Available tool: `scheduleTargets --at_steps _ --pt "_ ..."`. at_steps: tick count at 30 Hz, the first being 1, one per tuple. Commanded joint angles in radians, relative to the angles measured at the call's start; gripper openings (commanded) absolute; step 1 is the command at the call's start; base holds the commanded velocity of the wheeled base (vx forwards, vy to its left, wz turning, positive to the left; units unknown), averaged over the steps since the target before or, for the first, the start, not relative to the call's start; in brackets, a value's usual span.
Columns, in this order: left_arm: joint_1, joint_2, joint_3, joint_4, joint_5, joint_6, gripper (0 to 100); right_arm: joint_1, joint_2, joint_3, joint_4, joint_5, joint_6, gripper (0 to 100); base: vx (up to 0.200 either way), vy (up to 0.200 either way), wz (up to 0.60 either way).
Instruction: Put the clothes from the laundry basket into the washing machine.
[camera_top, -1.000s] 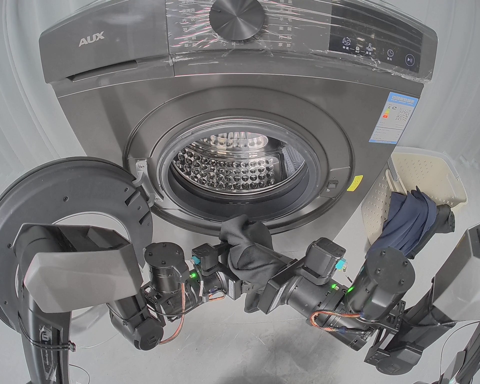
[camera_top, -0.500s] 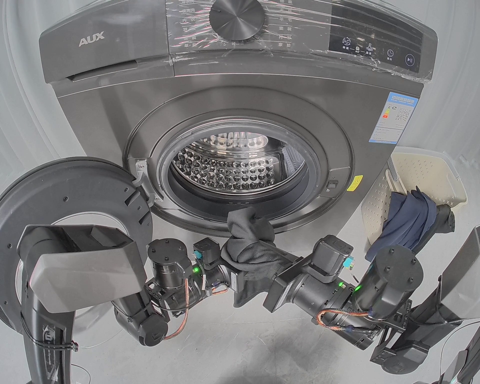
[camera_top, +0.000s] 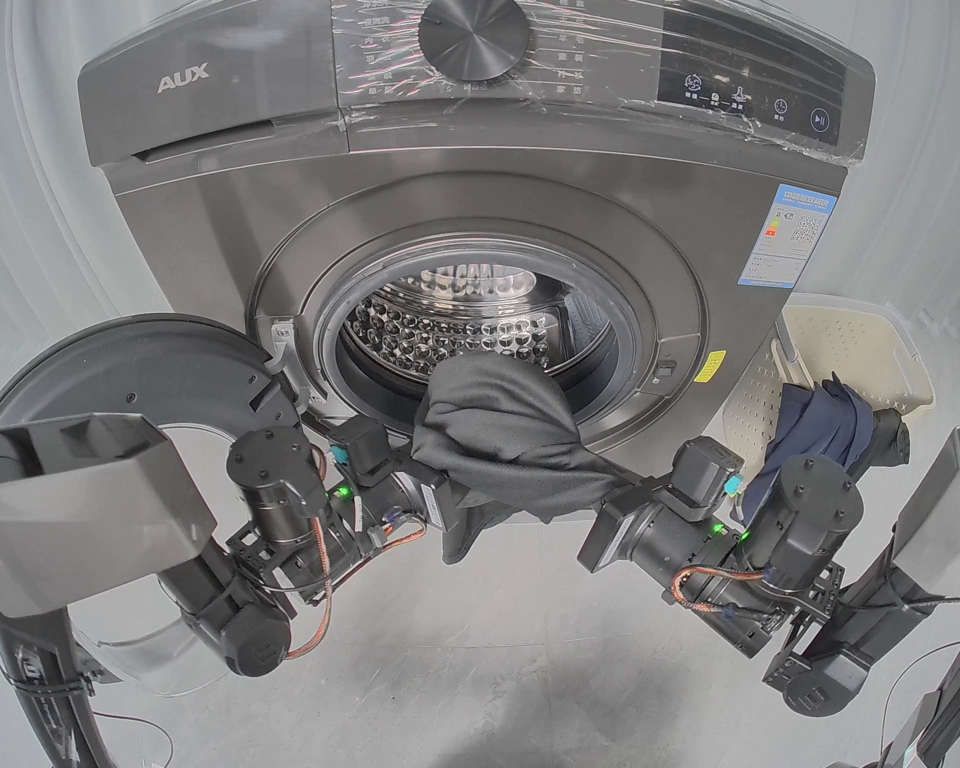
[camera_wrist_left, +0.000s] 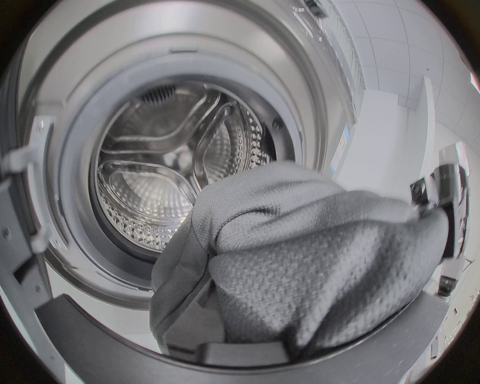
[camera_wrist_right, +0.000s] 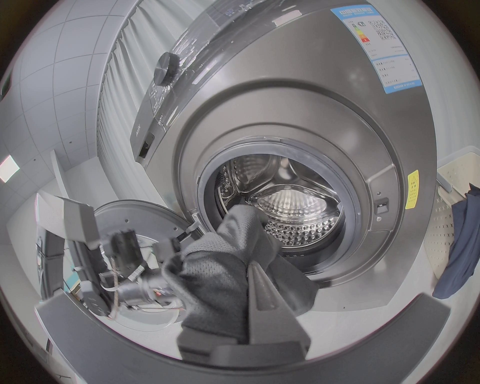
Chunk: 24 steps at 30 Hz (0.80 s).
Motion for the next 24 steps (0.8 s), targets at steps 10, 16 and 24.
scheduleTargets --at_steps 10,16,24 --pt "-0.065 -0.262 0.182 -0.002 0.035 -0.006 0 -0.033 0.164 -0.062 0.001 0.005 -0.005 0 0.0 0.0 0.0" --pt "-0.065 -0.271 0.205 -0.004 0.033 -0.006 0 -0.027 0.161 -0.069 -0.001 0.008 -0.005 0 0.0 0.0 0.0" --pt "-0.046 -0.317 0.289 -0.002 0.033 -0.006 0 0.036 -0.017 0.132 0.001 0.077 -0.016 100 0.0 0.0 0.0"
